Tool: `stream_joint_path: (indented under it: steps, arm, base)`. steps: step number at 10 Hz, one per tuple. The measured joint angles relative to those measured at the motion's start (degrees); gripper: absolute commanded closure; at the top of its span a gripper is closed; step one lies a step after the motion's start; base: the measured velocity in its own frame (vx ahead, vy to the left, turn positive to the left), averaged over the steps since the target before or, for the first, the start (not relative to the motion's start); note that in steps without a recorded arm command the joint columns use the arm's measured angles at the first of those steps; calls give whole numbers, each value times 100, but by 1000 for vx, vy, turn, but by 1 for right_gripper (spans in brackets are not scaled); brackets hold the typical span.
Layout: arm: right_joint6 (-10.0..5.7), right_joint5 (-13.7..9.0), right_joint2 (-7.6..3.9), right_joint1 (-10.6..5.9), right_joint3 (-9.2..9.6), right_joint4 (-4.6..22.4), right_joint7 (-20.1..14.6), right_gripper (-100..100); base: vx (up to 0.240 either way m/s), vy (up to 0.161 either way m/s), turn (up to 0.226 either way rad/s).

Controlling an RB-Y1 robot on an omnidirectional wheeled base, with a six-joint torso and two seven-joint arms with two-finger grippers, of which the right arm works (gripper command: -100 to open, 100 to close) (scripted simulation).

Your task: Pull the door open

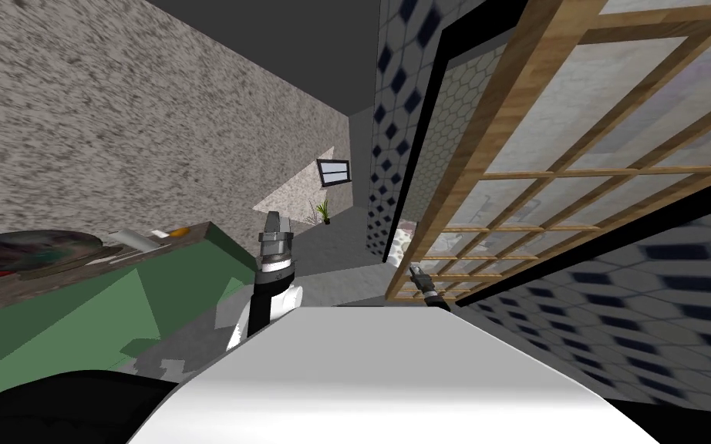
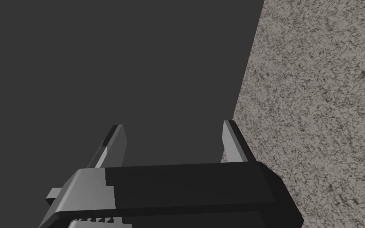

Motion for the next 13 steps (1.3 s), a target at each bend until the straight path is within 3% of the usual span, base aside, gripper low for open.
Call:
stream_joint_path:
  steps: [2, 5, 7, 10, 11, 13]
  arm:
    - [-154, 100, -104, 173, 106, -91, -143, 100]
    - [-441, 218, -247, 258, 221, -1, -327, 100]
    - [-499, 233, -280, 293, 233, 34, -362, 100]
    - [-810, 275, -324, 265, 265, 297, -431, 100]
    - [-775, 289, -358, 421, 276, 92, -448, 100]
    - [-897, 323, -395, 463, 305, 162, -495, 100]
  base:
    - [-181, -71, 82]
    - [-166, -34, 59]
    - [-170, -66, 168]
    - [-200, -91, 163]
    - [-206, -88, 149]
    - [-167, -62, 125]
